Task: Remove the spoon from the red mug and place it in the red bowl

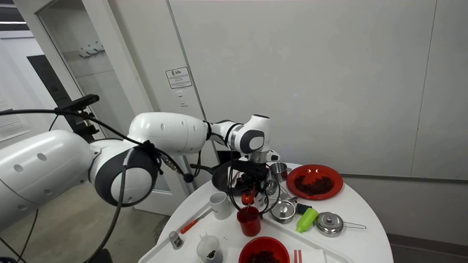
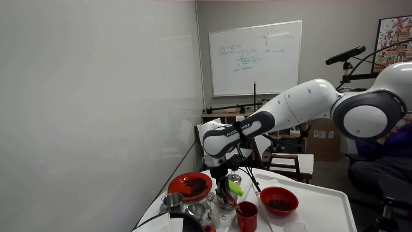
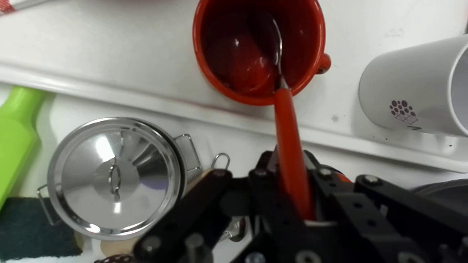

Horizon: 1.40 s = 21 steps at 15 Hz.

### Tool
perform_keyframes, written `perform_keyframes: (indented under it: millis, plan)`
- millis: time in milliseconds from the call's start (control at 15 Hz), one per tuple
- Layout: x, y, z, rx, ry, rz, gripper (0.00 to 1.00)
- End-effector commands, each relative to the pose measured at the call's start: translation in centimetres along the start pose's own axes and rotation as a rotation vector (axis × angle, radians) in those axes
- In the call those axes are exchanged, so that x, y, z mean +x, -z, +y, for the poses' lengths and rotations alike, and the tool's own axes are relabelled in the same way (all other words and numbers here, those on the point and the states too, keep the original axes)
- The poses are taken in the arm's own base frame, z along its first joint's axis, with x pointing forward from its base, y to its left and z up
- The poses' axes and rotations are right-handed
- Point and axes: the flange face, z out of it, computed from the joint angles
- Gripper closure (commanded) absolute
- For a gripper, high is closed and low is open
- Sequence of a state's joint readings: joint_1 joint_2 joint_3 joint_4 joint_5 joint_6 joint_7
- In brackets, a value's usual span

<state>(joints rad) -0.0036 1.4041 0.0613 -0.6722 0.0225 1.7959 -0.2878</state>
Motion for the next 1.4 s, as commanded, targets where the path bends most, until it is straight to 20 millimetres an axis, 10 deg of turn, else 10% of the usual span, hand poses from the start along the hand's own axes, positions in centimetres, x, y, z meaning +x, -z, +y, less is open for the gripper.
perform_keyframes:
  millis: [0,400,800,1333]
  plan:
    - [-0.1,1.7,-0.5,0.023,0.063,-0.012,0.93]
    - [-0.5,4.7,-0.8,0.025,0.13,-0.012,0.94]
    - [-1.7,11.8,0.0,-0.01,0.141,0.031,0.93]
    - [-6.3,19.1,6.9,-0.017,0.011,0.131,0.93]
